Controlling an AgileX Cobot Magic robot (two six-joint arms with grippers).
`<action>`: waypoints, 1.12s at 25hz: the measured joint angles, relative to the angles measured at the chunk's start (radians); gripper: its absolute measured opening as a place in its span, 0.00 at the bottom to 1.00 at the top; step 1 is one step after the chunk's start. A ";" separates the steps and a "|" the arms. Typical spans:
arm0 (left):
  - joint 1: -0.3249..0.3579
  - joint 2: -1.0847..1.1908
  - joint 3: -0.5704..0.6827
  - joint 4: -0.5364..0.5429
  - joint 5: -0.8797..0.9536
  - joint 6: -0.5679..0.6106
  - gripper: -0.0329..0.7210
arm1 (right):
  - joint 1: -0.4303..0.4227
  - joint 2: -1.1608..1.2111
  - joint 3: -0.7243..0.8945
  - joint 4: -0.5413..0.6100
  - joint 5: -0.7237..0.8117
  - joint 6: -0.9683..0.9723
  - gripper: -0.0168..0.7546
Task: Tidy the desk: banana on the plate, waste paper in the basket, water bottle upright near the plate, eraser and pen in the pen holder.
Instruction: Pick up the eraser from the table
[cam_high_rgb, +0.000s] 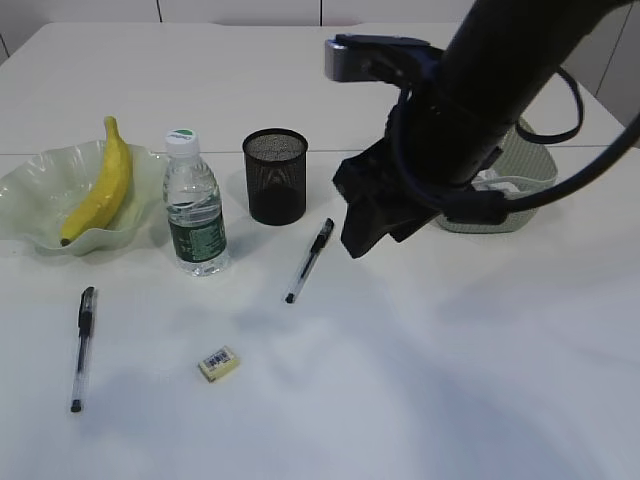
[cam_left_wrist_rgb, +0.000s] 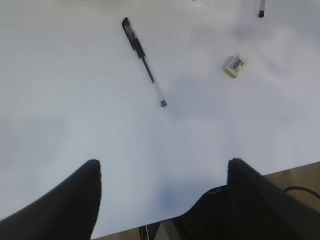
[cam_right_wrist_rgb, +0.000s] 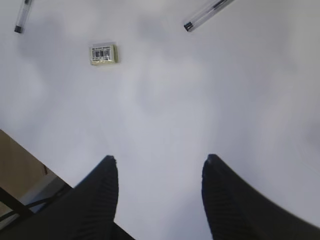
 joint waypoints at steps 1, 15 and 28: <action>0.000 0.000 0.000 0.000 0.012 0.000 0.79 | 0.012 0.018 -0.016 -0.014 0.002 0.005 0.54; 0.000 0.000 0.000 0.000 0.039 -0.004 0.79 | 0.168 0.383 -0.252 -0.082 0.014 0.032 0.54; 0.000 0.000 0.000 0.032 0.046 -0.006 0.79 | 0.282 0.587 -0.440 -0.159 0.020 0.125 0.54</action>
